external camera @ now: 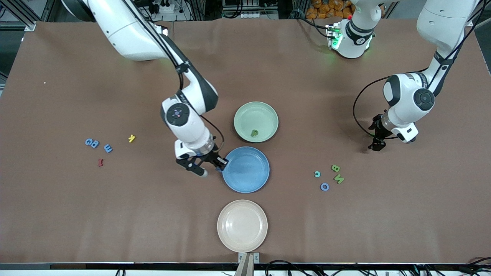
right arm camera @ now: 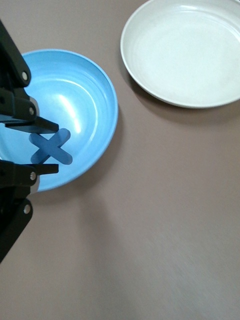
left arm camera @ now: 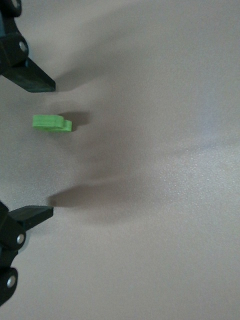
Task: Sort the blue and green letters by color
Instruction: 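Carry the X to the blue plate while the left gripper grasps a letter, then drop the green letter on the green plate while the right gripper returns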
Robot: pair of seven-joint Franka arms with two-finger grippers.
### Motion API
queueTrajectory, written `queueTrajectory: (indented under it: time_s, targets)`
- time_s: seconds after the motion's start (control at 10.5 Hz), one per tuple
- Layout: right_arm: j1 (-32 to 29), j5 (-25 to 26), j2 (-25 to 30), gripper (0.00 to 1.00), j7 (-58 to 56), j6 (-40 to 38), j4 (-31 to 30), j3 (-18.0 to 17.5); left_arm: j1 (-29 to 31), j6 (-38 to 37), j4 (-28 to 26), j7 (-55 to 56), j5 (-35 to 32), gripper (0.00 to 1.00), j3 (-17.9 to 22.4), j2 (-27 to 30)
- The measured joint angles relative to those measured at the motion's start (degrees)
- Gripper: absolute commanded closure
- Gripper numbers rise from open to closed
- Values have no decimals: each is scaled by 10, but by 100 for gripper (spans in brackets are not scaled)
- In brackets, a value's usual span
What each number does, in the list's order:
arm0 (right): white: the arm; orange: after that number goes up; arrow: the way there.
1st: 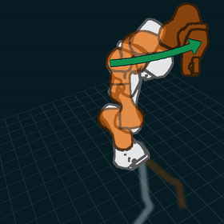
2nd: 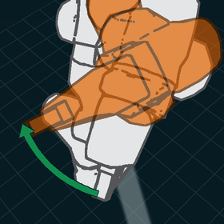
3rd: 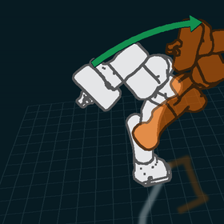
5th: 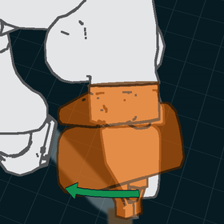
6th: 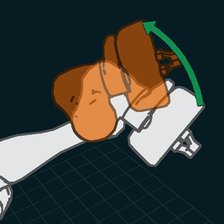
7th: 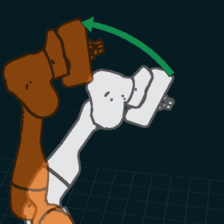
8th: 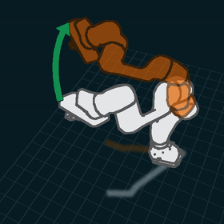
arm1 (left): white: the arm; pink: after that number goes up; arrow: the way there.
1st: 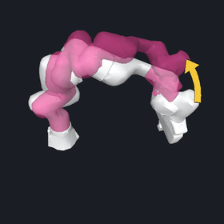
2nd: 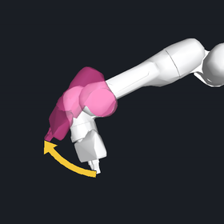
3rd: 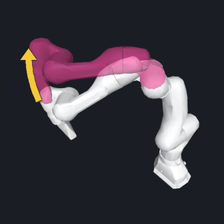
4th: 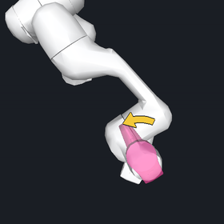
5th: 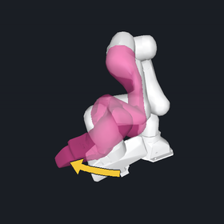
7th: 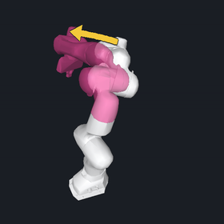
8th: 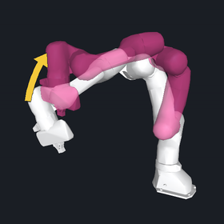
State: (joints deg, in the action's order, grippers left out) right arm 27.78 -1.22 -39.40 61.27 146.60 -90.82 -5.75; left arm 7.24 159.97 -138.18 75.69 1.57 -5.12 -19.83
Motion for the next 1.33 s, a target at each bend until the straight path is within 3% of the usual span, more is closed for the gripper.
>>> queueTrajectory:
  time_s: [0.19, 0.29, 0.38, 0.48, 0.57, 1.05, 1.33]
  targets:
    - [23, 0, -22, 100, 33, 0, 31, 0, 1, 0, -1, 0, 0, 37, 0, 0]
    - [34, 0, -33, 100, 46, 0, 45, 1, 1, 0, -1, 0, 0, 67, 0, 0]
    - [44, 0, -45, 87, 53, 0, 55, 1, 1, 0, -2, 0, 0, 89, 0, 0]
    - [49, 0, -55, 28, 56, 0, 62, 2, 1, 0, -2, 0, 0, 100, 0, 0]
    - [53, 0, -62, 0, 58, 0, 65, 2, 2, 0, -3, 0, 0, 100, 0, 1]
    - [56, 4, -67, 0, 58, -17, 74, 23, 7, -4, -9, 0, 0, 100, 0, 10]
    - [53, 3, -54, 0, -82, -107, 87, 63, 8, 3, -4, 0, 0, 100, 0, 12]
